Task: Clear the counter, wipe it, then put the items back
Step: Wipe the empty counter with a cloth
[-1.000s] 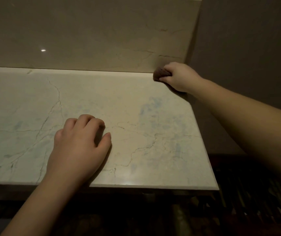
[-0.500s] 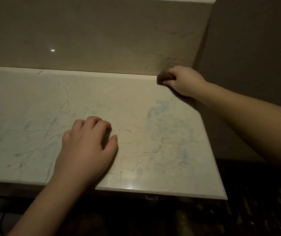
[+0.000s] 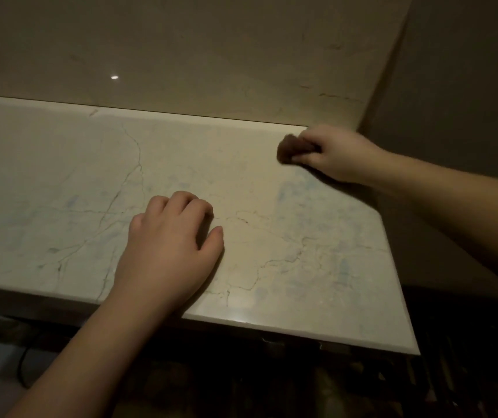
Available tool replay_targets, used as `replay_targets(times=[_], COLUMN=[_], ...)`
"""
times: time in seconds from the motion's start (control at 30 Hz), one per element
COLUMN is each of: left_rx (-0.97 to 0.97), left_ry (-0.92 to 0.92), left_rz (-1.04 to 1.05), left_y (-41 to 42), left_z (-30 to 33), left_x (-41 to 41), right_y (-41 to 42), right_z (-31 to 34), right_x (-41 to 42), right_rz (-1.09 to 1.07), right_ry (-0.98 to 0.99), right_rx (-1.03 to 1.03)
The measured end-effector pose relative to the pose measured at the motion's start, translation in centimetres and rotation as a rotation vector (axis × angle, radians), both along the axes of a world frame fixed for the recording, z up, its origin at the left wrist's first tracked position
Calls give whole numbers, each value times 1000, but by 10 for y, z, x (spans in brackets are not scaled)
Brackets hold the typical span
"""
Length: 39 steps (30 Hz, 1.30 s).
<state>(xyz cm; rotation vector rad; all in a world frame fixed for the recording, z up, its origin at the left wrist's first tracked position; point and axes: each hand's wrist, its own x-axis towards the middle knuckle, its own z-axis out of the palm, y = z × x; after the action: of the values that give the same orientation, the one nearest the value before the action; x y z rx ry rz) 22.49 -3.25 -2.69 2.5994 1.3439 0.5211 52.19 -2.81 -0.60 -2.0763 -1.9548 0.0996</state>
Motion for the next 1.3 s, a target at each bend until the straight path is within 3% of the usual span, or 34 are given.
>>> replay_targets(times=[0.17,0.37,0.47,0.57,0.8,0.9,1.03,1.1,1.3], left_rx=[0,4,11,6,5,-2,6,9,4], left_ry=[19,21,22,31,37,34,9,10,14], left_rz=[4,-3,-4,-5,2,0,-4,-6,-2], left_y=[-1,0,1,1,-1,-1,0,1,0], left_z=[1,0,0,0,2,2,0,0,0], left_x=[0,0,1,1,1,1,-1,-1,0], right_y=[49,-70,-107,-87,9,-12,-86,-104,-45], right_z=[-5,-8,-6,-1,1,0,-3,-2,5], right_x=[11,-67,-81,-73,-5,-31,-92,-102,-82], right_rz=[-122,321,454,405,-90,5,385,473,276], right_ry=[-41,132,126,117,5,22,101,108,34], right_rx=[29,8,-80,-104,-34,12,-46,-107,-70])
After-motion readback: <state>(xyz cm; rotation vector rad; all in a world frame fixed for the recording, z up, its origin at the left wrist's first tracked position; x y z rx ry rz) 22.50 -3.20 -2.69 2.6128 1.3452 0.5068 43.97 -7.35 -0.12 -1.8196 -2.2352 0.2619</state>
